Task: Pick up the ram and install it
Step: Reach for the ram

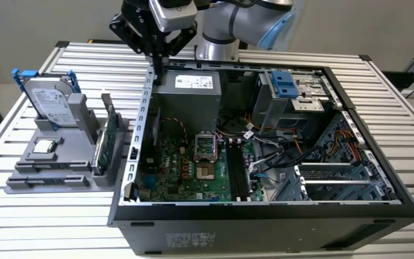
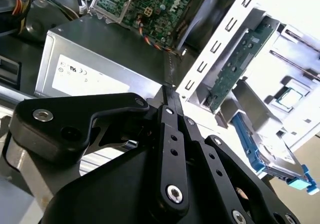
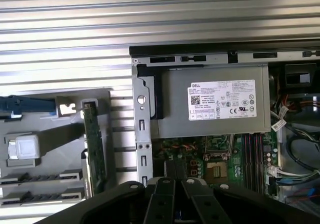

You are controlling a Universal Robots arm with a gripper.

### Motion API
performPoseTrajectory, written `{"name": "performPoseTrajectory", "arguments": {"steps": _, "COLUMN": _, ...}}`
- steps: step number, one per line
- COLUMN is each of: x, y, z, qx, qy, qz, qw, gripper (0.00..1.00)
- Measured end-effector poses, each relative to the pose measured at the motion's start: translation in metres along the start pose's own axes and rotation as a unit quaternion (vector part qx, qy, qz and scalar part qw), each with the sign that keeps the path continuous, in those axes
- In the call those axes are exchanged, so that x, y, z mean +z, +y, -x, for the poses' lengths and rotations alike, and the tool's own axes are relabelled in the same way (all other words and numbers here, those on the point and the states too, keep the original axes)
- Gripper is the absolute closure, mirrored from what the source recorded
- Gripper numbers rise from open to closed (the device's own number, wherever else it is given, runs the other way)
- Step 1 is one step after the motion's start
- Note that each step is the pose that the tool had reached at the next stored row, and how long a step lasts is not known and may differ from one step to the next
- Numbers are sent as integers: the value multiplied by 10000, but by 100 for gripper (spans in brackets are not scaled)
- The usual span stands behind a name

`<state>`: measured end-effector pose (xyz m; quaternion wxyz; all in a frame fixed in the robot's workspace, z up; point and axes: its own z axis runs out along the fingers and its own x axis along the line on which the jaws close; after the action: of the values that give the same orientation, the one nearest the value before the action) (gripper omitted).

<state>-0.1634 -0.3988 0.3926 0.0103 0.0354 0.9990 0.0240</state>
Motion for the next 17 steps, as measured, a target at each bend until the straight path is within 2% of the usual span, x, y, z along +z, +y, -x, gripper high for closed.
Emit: {"name": "performPoseTrajectory", "arguments": {"steps": 17, "x": -3, "y": -11, "z": -152, "qx": 0, "qy": 0, "qz": 0, "qw": 10000, "gripper": 100}}
